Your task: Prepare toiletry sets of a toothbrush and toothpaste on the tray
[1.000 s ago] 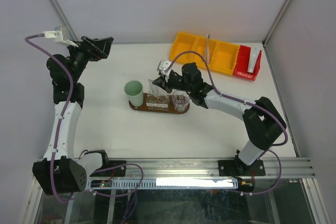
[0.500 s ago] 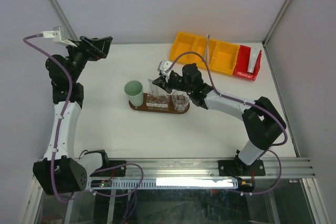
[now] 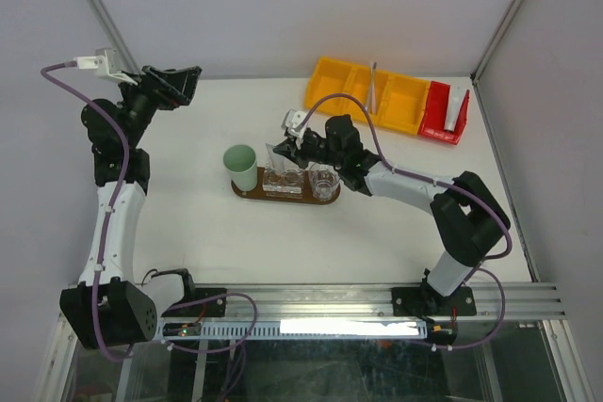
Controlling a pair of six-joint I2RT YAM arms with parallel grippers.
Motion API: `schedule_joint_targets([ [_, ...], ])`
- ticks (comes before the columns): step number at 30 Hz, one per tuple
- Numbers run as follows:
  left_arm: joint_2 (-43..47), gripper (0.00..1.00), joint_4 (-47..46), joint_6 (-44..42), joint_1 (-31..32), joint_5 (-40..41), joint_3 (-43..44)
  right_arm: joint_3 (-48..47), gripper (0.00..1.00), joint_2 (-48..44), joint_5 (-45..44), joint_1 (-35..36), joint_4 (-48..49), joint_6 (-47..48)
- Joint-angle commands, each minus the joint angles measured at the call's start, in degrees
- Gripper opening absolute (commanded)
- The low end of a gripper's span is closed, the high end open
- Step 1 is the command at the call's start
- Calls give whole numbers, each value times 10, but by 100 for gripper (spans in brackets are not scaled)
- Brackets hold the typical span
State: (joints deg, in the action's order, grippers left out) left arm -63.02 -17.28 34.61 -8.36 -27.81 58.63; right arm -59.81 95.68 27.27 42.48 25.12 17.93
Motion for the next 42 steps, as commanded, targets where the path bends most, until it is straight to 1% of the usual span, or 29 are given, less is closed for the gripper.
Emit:
schedule_joint_targets([
  [1, 1, 99, -34, 12, -8, -16, -1, -17, 0, 0, -1, 1, 56, 4],
  [3, 1, 99, -35, 13, -9, -17, -1, -17, 1, 1, -2, 1, 55, 4],
  [7, 1, 99, -37, 15, -10, -19, -2, -18, 9, 2, -4, 1, 54, 6],
  [11, 1, 99, -38, 16, -11, -20, -2, -18, 13, 2, -9, 1, 51, 6],
  [17, 1, 99, -40, 17, -12, -21, -3, -17, 25, 0, -13, 1, 50, 7],
  [22, 1, 99, -43, 18, -13, -22, -4, -17, 33, -1, -14, 1, 49, 7],
  [25, 1, 99, -44, 19, -13, -23, -4, -18, 36, -2, -14, 1, 49, 7],
  [34, 1, 99, -46, 20, -14, -25, -5, -17, 43, -5, -16, 2, 48, 5],
  [42, 0, 99, -48, 20, -14, -27, -5, -13, 56, -11, -19, 2, 55, 2],
])
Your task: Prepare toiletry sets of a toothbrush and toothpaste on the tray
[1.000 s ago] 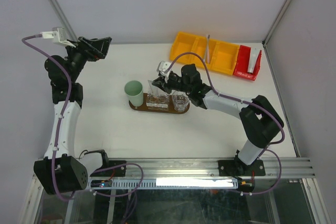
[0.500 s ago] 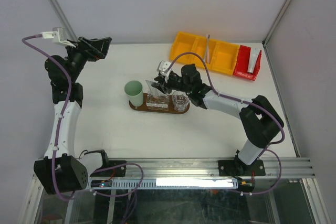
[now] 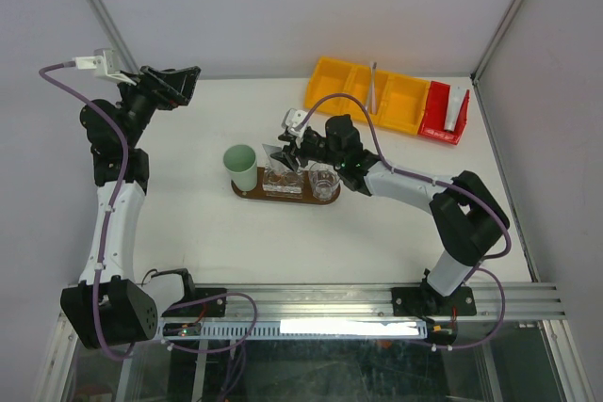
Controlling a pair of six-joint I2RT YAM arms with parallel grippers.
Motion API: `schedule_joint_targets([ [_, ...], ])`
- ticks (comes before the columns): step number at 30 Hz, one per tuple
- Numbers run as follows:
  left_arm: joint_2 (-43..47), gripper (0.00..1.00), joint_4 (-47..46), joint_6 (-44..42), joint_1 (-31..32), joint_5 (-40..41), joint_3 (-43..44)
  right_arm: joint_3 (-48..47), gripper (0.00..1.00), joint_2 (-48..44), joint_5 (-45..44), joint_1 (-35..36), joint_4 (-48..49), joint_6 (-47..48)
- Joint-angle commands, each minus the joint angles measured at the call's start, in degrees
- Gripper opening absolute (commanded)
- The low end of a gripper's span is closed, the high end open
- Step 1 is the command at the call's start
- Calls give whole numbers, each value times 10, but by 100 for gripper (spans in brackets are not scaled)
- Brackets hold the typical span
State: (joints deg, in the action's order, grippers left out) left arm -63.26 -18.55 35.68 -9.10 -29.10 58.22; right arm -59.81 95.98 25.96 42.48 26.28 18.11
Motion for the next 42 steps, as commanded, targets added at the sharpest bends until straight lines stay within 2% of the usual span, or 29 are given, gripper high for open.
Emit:
schedule_joint_targets([
  [1, 2, 99, -35, 10, -7, -15, -1, -13, 57, -15, -6, 2, 44, 0],
  [11, 2, 99, -38, 11, -8, -17, -2, -13, 64, -17, -7, 3, 44, -6],
  [21, -2, 99, -40, 13, -9, -25, 1, -11, 77, -46, -39, 2, 48, -41],
  [26, -8, 99, -39, 13, -9, -32, 4, -19, 79, -105, -57, 2, -12, -49],
  [31, -16, 99, -43, 14, -9, -48, 8, 1, 79, -213, -66, 1, -124, -56],
  [32, -17, 99, -45, 13, -9, -49, 7, 15, 84, -241, -153, 1, -144, -106],
  [37, -23, 99, -48, 18, -9, -51, 5, 38, 88, -359, -282, -15, -293, -181],
  [42, -24, 99, -54, 27, -9, -51, 2, 44, 94, -415, -413, -62, -391, -222],
])
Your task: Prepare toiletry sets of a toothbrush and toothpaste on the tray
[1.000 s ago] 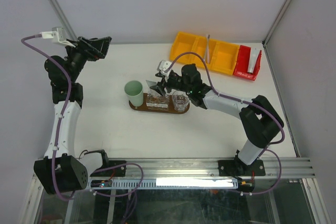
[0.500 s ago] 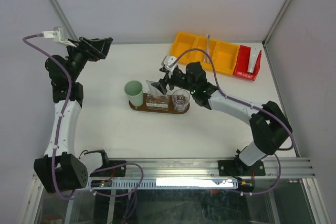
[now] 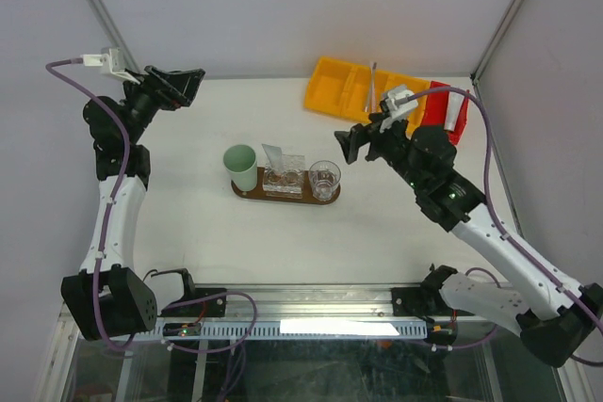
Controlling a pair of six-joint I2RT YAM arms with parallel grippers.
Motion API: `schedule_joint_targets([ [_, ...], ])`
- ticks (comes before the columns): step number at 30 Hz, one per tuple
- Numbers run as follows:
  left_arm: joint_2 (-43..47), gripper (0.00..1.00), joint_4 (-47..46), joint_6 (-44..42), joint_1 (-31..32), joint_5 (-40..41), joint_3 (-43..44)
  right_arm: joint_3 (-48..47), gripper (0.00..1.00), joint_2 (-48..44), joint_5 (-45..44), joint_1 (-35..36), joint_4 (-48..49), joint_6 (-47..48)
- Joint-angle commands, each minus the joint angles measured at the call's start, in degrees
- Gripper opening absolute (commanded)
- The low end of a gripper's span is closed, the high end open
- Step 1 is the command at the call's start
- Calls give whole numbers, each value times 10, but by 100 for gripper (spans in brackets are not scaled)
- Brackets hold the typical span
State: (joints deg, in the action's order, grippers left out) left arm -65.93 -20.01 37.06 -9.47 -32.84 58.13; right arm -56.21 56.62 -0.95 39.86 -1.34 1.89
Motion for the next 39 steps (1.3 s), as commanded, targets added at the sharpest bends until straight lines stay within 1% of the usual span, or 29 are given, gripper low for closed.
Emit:
schedule_joint_targets([
  [1, 0, 99, -40, 14, -5, -16, 3, 6, 94, -21, -165, -52, -125, -65],
  [2, -2, 99, -40, 15, -5, -17, 4, 3, 94, -15, -184, -70, -134, -70],
  [4, -7, 99, -41, 21, -5, -20, 3, -10, 94, 12, -188, -127, -146, -84],
  [8, -12, 99, -46, 34, -4, -23, 3, -56, 92, 109, -212, -224, -162, -127],
  [12, -15, 99, -54, 45, -4, -27, 0, -105, 89, 203, -233, -298, -141, -158],
  [15, -22, 99, -62, 58, -4, -34, -1, -156, 80, 284, -248, -342, -125, -158],
  [18, -29, 99, -80, 72, -4, -42, -6, -216, 72, 371, -233, -391, -135, -164],
  [20, -31, 99, -81, 73, -4, -42, -6, -255, 67, 421, -236, -403, -135, -148],
  [23, -35, 99, -84, 77, -4, -45, -6, -318, 66, 486, -261, -415, -149, -127],
  [25, -40, 99, -85, 80, -4, -48, -6, -347, 61, 513, -253, -427, -150, -124],
  [26, -43, 99, -86, 82, -4, -49, -5, -358, 56, 524, -242, -433, -149, -125],
  [29, -48, 99, -88, 88, -4, -53, -5, -390, 55, 561, -236, -440, -153, -113],
  [32, -52, 99, -90, 93, -4, -53, -6, -421, 49, 596, -241, -447, -165, -110],
  [35, -53, 99, -90, 93, -4, -56, -5, -440, 48, 623, -234, -450, -169, -106],
  [39, -54, 99, -90, 93, -4, -56, -5, -454, 48, 649, -255, -450, -182, -99],
])
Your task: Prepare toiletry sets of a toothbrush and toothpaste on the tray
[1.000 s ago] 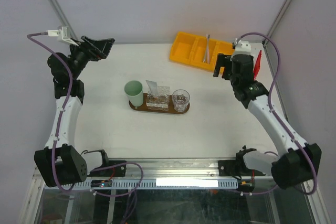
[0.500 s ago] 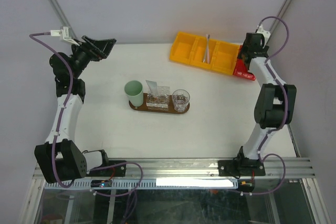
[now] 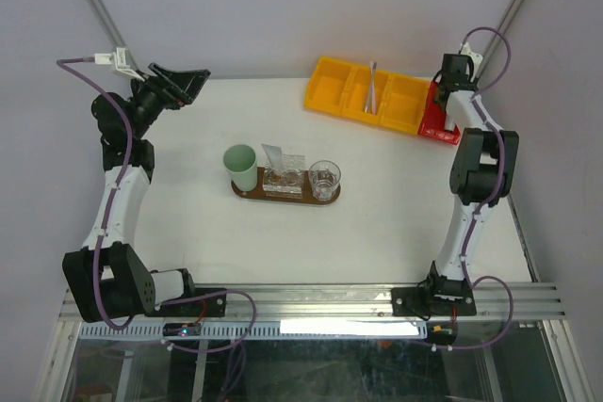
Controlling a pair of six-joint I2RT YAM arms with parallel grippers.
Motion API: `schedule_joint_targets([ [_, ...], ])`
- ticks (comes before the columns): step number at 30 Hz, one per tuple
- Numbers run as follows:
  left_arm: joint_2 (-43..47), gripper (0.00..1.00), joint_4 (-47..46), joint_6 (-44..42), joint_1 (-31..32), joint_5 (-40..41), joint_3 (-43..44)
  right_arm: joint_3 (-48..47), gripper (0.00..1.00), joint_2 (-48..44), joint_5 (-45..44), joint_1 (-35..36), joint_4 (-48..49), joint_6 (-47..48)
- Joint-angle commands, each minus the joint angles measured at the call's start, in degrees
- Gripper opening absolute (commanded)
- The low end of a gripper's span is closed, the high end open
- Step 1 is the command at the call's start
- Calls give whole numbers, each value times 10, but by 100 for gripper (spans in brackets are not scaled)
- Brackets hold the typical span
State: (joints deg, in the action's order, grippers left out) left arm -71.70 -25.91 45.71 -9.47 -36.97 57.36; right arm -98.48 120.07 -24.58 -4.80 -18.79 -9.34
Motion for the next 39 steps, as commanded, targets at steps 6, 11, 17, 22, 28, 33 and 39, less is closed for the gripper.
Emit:
schedule_joint_targets([
  [6, 5, 99, -31, 6, -4, -14, 2, -24, 49, 26, -29, -5, -2, 20],
  [11, 7, 99, -31, 6, -4, -13, 2, -21, 52, 40, -25, -7, -3, 22],
  [17, 6, 99, -31, 6, -4, -13, 2, -28, 54, 57, -3, -8, -6, 12],
  [22, 6, 99, -31, 8, -4, -15, 2, -18, 52, 50, 62, -10, -2, -2],
  [28, 7, 99, -31, 10, -4, -14, 2, 13, 50, 23, 117, -10, 25, -29],
  [33, 8, 99, -31, 11, -4, -13, 1, -1, 54, 36, 81, -13, 6, -30],
  [39, 7, 99, -31, 15, -4, -18, 5, -48, 53, 64, 88, -17, -5, -26],
])
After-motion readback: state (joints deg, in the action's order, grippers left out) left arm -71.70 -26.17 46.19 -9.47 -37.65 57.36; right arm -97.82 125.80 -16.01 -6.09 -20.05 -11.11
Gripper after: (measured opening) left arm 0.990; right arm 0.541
